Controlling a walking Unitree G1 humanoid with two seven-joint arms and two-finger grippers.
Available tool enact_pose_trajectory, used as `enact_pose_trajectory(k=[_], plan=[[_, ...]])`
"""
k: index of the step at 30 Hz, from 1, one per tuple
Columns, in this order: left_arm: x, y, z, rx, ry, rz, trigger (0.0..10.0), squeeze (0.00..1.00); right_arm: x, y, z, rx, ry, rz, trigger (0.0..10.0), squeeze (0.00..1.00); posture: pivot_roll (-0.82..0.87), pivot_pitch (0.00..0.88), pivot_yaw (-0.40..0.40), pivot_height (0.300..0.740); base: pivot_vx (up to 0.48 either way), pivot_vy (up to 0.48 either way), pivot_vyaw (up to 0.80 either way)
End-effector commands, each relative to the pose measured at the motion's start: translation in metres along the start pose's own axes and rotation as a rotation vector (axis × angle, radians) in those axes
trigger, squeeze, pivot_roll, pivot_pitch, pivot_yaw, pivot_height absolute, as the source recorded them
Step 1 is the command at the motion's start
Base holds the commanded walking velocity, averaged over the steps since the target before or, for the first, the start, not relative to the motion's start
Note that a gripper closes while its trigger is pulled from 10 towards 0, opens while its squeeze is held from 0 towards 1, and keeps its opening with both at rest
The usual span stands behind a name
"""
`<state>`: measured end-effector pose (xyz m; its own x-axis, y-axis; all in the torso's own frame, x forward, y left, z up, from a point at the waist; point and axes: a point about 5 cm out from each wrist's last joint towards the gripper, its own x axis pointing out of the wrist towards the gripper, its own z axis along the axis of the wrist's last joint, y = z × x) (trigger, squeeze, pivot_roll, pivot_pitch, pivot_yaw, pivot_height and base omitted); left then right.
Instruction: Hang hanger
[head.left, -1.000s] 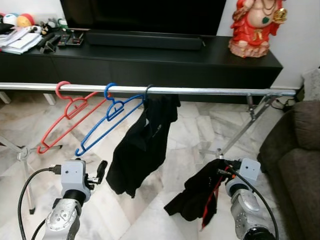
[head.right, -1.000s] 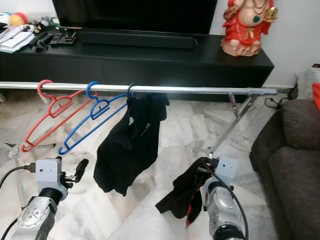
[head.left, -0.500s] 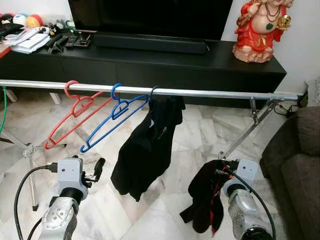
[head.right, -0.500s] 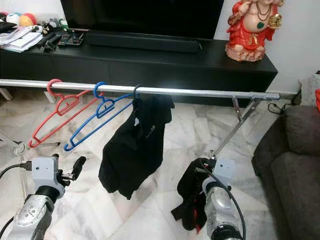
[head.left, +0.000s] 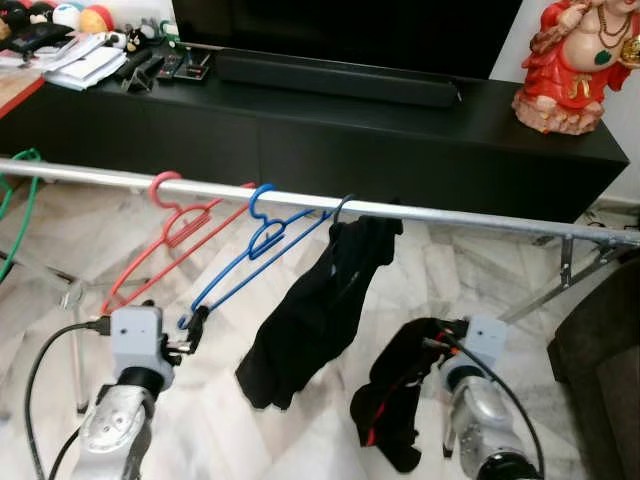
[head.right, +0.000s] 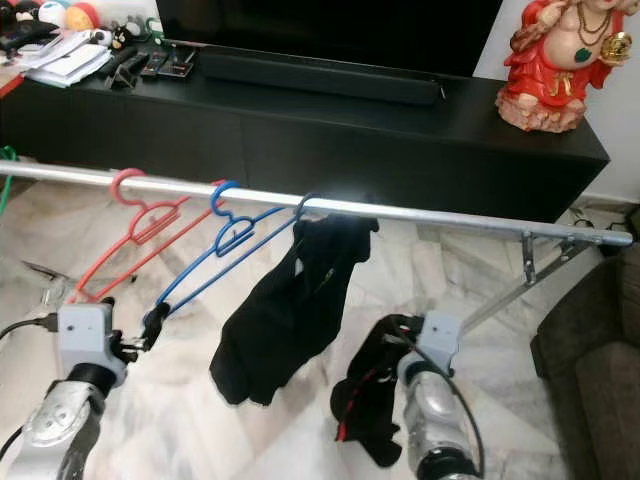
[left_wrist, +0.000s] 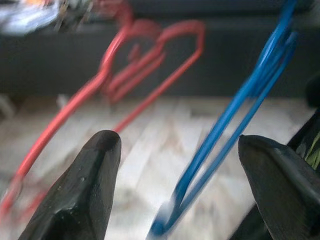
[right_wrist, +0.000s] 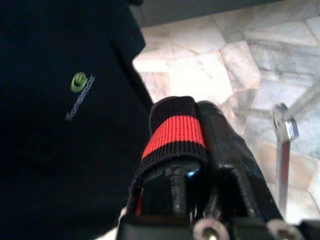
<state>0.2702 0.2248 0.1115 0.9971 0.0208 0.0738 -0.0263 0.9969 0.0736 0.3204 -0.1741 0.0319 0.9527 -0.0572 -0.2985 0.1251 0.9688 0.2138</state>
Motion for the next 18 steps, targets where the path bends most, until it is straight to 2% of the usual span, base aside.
enact_pose_trajectory(k=[1, 5, 11, 14, 15, 18], plan=[[0.004, -0.012, 0.013, -0.024, -0.059, -0.059, 10.0, 0.00, -0.002, -0.013, 0.000, -0.012, 0.003, -0.036, 10.0, 0.00, 0.08, 0.181, -0.054, 0.740, 0.000, 0.000, 0.00], [0.005, -0.016, 0.020, -0.034, -0.082, -0.088, 10.0, 0.00, -0.002, -0.012, -0.001, -0.013, 0.004, -0.035, 10.0, 0.00, 0.08, 0.182, -0.052, 0.740, 0.000, 0.000, 0.00], [0.005, -0.028, 0.032, -0.003, -0.072, -0.254, 10.0, 0.00, -0.003, -0.013, -0.004, -0.016, 0.013, -0.037, 10.0, 0.00, 0.08, 0.184, -0.050, 0.740, 0.000, 0.000, 0.00], [0.004, -0.028, 0.035, 0.016, -0.049, -0.308, 10.0, 0.00, -0.003, -0.013, -0.004, -0.017, 0.014, -0.037, 10.0, 0.00, 0.08, 0.186, -0.049, 0.740, 0.000, 0.000, 0.00], [0.004, -0.026, 0.038, 0.035, -0.022, -0.356, 10.0, 0.00, -0.003, -0.013, -0.004, -0.018, 0.014, -0.037, 10.0, 0.00, 0.08, 0.186, -0.048, 0.740, 0.000, 0.000, 0.00], [0.009, -0.017, 0.043, 0.076, 0.009, -0.386, 10.0, 0.00, -0.003, -0.013, -0.005, -0.020, 0.016, -0.036, 10.0, 0.00, 0.08, 0.187, -0.046, 0.740, 0.000, 0.000, 0.00]])
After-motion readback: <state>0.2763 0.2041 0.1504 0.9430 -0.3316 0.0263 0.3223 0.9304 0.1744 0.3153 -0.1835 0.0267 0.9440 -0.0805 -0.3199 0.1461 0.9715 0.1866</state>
